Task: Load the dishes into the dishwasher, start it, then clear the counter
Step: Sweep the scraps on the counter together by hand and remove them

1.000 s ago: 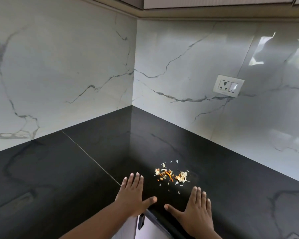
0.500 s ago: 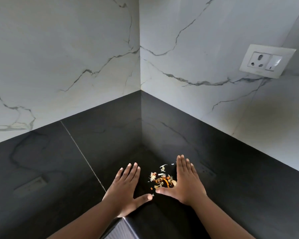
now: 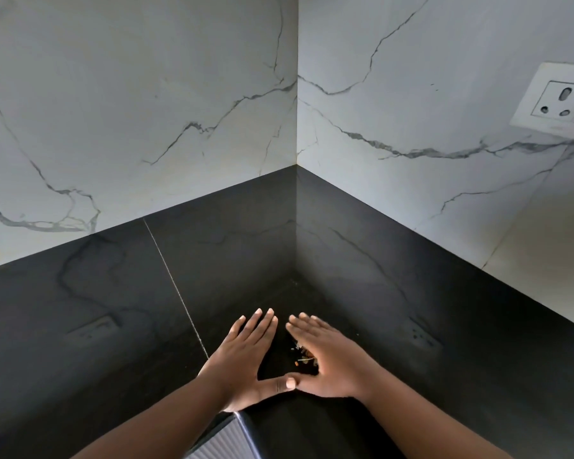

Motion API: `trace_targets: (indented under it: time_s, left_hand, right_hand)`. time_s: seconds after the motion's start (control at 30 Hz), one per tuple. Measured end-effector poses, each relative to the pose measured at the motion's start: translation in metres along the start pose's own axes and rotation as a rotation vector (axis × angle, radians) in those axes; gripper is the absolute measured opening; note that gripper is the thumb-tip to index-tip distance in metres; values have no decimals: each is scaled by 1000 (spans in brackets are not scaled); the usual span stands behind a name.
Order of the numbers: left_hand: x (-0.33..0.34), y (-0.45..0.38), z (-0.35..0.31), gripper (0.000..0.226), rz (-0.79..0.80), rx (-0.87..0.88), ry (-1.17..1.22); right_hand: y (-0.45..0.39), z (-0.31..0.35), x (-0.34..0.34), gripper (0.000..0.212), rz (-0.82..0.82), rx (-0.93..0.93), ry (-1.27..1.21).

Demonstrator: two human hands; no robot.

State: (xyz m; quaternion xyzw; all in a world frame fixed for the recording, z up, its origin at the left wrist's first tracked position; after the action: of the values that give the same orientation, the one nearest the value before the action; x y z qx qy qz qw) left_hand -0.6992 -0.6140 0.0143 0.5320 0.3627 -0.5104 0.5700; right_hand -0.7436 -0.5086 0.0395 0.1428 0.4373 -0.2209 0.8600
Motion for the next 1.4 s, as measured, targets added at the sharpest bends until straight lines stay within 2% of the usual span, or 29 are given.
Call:
trace_targets:
  time_s: [0.07, 0.17, 0.27, 0.37, 0.5, 0.6, 0.7, 0.77, 0.8, 0.9, 0.97, 1.03, 1.1, 1.17, 1.23, 1.3, 1.37, 1.4]
  left_hand:
    - [1, 0, 0, 111, -5, 0, -2]
    - [1, -1, 0, 114, -3, 2, 13]
    - [1, 0, 1, 114, 3, -1, 21]
    - [1, 0, 1, 116, -2, -5, 31]
    - [-1, 1, 1, 117, -17, 1, 36]
    - [-1, 2, 1, 116, -25, 6, 36]
    - [-2, 2, 2, 114, -27, 7, 43]
    - [-2, 3, 2, 115, -27, 14, 52]
    - [-2, 3, 2, 115, -36, 20, 69]
    - [-4, 4, 4, 118, -97, 42, 182]
    - [-7, 7, 9, 121, -145, 45, 307]
    - [-8, 9, 11, 118, -164, 34, 415]
    - [-8, 10, 11, 115, -159, 42, 438]
    - [-9, 9, 10, 122, -151, 57, 401]
    - [-9, 8, 10, 127, -146, 63, 387]
    - [-8, 7, 11, 128, -155, 79, 376]
    - [-7, 6, 9, 126, -171, 85, 345]
    - [-6, 5, 9, 124, -172, 90, 324]
  right_hand:
    - [-4, 10, 7, 90, -47, -45, -38]
    - [0, 14, 10, 54, -151, -55, -76]
    - [10, 17, 8, 37, -288, -80, -49]
    - [24, 26, 6, 21, -315, -83, -23]
    - [49, 23, 12, 31, -320, -42, 24]
    - [67, 15, 11, 28, -340, 10, -17]
    - [75, 3, -15, 21, -441, 108, -178]
    - [68, 5, -32, 23, -527, 136, -137]
    - [60, 9, -35, 28, -531, 146, -55]
    - [25, 23, -10, 47, -346, 240, 177]
    - [9, 35, 16, 52, -251, 311, 269]
    - [1, 45, 38, 59, -224, 357, 301]
    - [0, 48, 48, 70, -235, 438, 294]
    - [9, 43, 44, 82, -236, 561, 360]
    - [28, 35, 40, 89, -166, 751, 417]
    - [43, 39, 34, 97, -156, 858, 452]
    - [55, 38, 33, 102, -215, 911, 428]
    - [62, 42, 27, 100, -313, 907, 417]
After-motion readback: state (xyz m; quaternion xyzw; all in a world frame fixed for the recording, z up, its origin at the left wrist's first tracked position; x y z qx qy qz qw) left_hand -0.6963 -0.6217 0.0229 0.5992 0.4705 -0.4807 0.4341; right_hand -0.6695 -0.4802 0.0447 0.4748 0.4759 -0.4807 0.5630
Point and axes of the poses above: each hand's wrist, its own y-axis away from the middle knuckle, its own x-axis out of the palm, z = x × y, the point moved 9 cm from there along -y, towards the middle knuckle, and after that the axes turned 15 degrees about -y, right-handed, at the moved point
